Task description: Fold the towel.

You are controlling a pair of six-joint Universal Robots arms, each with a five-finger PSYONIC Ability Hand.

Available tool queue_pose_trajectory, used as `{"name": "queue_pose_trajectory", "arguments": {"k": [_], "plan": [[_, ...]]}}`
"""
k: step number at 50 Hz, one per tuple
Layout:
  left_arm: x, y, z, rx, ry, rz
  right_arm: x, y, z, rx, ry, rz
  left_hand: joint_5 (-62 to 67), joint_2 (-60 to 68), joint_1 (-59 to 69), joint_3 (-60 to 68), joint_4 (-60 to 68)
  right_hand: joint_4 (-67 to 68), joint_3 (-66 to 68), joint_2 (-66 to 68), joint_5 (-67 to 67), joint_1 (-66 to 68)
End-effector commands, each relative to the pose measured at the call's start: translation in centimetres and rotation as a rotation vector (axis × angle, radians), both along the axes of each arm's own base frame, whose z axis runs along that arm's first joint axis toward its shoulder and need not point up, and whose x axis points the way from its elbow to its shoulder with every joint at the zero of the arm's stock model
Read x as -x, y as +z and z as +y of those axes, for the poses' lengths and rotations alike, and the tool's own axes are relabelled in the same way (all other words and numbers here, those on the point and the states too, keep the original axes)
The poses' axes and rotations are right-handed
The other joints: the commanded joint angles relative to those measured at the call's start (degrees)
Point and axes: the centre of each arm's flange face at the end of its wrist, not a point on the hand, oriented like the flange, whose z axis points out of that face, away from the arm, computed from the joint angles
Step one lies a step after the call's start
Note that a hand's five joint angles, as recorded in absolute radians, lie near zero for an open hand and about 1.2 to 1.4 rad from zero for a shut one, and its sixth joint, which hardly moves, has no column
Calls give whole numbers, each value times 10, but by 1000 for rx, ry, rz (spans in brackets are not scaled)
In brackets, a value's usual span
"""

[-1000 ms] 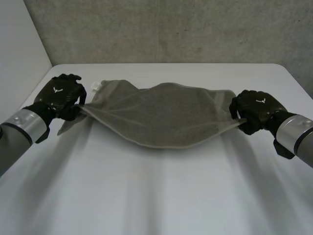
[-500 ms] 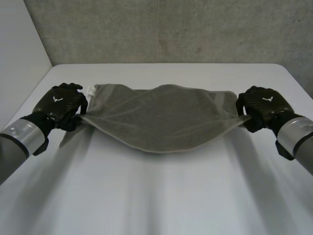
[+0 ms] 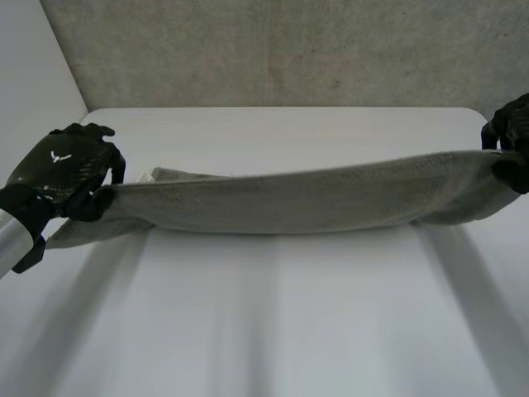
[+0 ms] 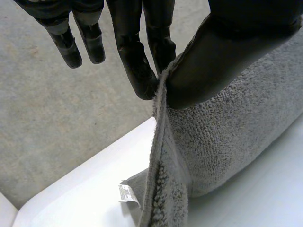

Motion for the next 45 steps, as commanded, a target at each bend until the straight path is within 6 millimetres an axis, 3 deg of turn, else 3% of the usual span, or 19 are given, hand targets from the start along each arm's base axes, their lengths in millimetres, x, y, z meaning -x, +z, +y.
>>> {"name": "queue_pose_trajectory", "arguments": {"k": [1,3,9,11,17,22,33,45], "plan": [[3,-10,-8,-33,-20,-5,4,-23,-17,-53,23,49,44,33,74,-29,-34,-44,-24,56,42,58],[7,-17,-24,-55,-36,-9,2,-39,-27,-93,48,92,44,33,74,-29,-34,-44,-24,56,42,58],[18,-33,-54,-97,-61,-14,-12,-63,-41,-140,117,144,44,33,74,-29,-34,-44,-24,56,42,58],[28,-43,-74,-110,-83,-18,-21,-76,-51,-152,127,160,44,33,74,-29,-34,-44,-24,56,42,58],[47,-61,-100,-106,-133,-48,-28,-91,-69,-116,101,186,44,33,74,-29,-34,-44,-24,56,42,58],[59,-79,-130,-64,-102,-104,-29,-110,-95,-74,53,200,44,33,74,-29,-34,-44,-24,56,42,58],[81,-106,-150,-13,-130,-172,-34,-135,-125,-36,-2,222,44,33,74,-29,-34,-44,-24,56,42,58],[100,-116,-165,65,-154,-167,-37,-150,-137,-36,-17,229,44,33,74,-29,-34,-44,-24,56,42,58]]}}
